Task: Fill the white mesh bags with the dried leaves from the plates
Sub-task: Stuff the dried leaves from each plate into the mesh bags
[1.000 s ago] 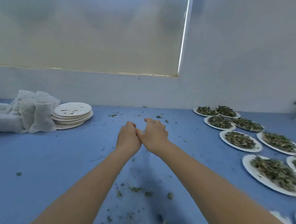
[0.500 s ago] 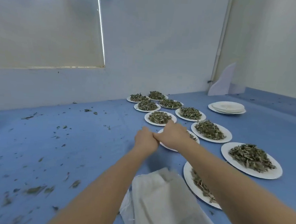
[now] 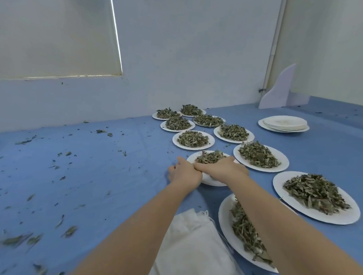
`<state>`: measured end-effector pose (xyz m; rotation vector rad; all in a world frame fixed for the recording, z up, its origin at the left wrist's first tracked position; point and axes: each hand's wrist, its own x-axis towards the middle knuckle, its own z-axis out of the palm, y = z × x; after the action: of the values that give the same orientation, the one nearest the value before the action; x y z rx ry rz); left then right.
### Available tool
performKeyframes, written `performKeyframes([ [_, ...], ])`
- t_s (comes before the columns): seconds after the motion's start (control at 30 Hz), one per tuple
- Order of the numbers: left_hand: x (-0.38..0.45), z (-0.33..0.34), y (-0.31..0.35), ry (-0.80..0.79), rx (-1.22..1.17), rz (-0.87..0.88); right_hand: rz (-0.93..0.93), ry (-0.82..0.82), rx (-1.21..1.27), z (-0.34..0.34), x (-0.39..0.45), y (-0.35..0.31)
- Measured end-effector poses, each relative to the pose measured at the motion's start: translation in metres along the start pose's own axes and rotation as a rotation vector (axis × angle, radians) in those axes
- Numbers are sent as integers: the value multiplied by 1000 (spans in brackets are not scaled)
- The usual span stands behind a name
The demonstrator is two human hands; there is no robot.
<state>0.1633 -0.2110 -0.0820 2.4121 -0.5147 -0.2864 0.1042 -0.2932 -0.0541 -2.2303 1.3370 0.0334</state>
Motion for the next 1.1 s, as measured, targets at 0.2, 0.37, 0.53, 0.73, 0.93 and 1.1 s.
performKeyframes([
  [0.2, -2, -12, -7, -24, -93, 5, -47, 7, 33, 9, -5, -15],
  [0.37, -6, -44, -28, 50, -124, -1, -111, 44, 77, 21, -24, -47],
  [0.53, -17, -103, -78, 168, -156, -103, -247, 6, 141, 54, -62, -105],
  [0.73, -38, -173, -163, 320, -79, -237, -429, -122, 188, 117, -124, -178],
  [0.93, -55, -208, -231, 318, -52, -297, -498, -186, 159, 165, -164, -210],
  [1.1, -59, -204, -247, 300, 79, -278, -483, -222, 83, 176, -172, -209],
])
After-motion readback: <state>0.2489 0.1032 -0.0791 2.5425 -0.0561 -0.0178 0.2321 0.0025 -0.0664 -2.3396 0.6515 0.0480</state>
